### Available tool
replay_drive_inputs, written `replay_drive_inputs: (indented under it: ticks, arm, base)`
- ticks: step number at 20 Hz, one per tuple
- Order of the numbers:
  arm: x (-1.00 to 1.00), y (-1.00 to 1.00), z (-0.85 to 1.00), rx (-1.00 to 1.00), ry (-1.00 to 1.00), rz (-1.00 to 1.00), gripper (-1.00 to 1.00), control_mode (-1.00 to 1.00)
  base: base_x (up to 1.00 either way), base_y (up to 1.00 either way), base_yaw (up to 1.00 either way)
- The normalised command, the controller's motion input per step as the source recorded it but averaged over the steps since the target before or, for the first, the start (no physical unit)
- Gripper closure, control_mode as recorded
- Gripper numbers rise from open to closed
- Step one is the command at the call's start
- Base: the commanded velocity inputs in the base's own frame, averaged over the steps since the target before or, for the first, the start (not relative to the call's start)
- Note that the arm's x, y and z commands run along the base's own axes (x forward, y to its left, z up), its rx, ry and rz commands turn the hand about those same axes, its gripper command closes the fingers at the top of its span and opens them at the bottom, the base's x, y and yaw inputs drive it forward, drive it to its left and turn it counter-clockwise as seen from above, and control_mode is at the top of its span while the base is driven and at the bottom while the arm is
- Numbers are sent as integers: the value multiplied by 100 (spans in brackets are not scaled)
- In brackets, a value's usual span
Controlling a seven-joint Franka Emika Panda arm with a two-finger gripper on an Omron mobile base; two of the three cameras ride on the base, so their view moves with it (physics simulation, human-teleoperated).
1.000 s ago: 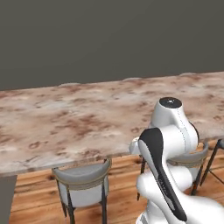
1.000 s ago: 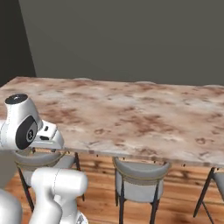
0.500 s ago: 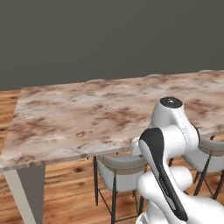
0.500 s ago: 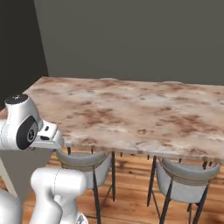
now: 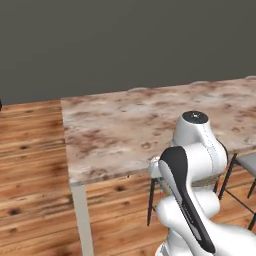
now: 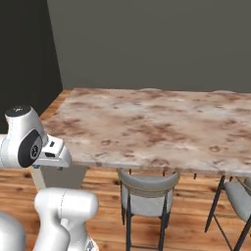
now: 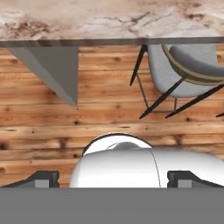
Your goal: Retrieve the butter from the fridge and place it on a plate on the dining table. Then retrieve the butter knife by the fridge and place it near the plate.
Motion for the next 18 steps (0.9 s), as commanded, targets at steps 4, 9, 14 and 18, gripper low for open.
replay_drive_inputs:
  ticks: [4, 9, 14, 18]
  arm:
    - [0, 0, 0, 0, 0, 0, -100, 100]
    - [0, 0, 0, 0, 0, 0, -100, 100]
    - [0, 0, 0, 0, 0, 0, -100, 100]
    - [0, 0, 0, 0, 0, 0, -100, 100]
  base:
    - [-8, 78, -10]
    - [11, 95, -19]
    - [4, 100, -3]
    - [2, 100, 0]
